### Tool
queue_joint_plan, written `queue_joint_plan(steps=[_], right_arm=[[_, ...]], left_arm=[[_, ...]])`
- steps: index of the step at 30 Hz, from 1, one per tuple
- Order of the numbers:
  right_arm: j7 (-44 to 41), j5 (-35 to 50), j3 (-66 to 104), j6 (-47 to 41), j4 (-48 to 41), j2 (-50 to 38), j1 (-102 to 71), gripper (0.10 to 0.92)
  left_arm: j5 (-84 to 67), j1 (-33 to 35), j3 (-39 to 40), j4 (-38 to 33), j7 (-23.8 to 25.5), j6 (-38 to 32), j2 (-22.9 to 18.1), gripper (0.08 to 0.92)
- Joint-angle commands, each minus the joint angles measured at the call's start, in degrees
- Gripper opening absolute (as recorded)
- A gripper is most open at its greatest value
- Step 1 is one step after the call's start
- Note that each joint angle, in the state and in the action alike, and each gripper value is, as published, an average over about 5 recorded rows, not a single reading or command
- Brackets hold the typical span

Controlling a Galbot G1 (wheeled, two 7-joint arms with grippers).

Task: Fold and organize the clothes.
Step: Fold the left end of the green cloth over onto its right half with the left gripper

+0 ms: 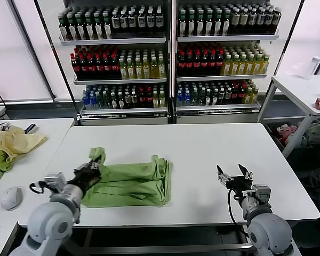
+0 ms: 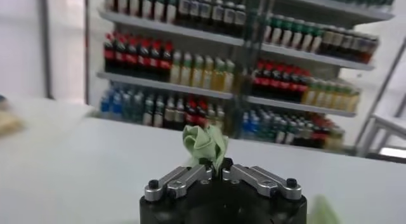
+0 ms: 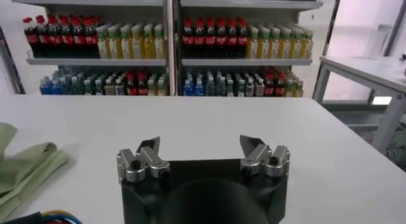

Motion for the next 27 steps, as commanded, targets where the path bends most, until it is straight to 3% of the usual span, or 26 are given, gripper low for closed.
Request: queue_joint_plan(steps=[1, 7, 16, 27], right_arm=[[-0.1, 0.0, 0.0, 0.2, 0.0, -0.1, -0.1, 0.823], [-0.2, 0.0, -0.5, 0.3, -0.6, -0.1, 0.5, 0.823], [-0.2, 0.2, -1.0, 0.3, -1.9, -0.2, 1.7, 0.823], [-0.3, 0.2, -1.2, 0.7, -3.1, -0.4, 2.3, 0.823]], left_arm=[[2.2, -11.3, 15.8, 10.2, -4.4, 0.8, -8.3, 0.122], [4.2, -14.7, 19.4, 14.3, -5.2, 0.8, -10.3, 0.122], [0.6, -15.6, 21.3, 13.8, -4.6, 0.8, -12.1, 0.141], [-7.8, -12.8, 18.9, 10.3, -3.3, 0.2, -12.4, 0.439]])
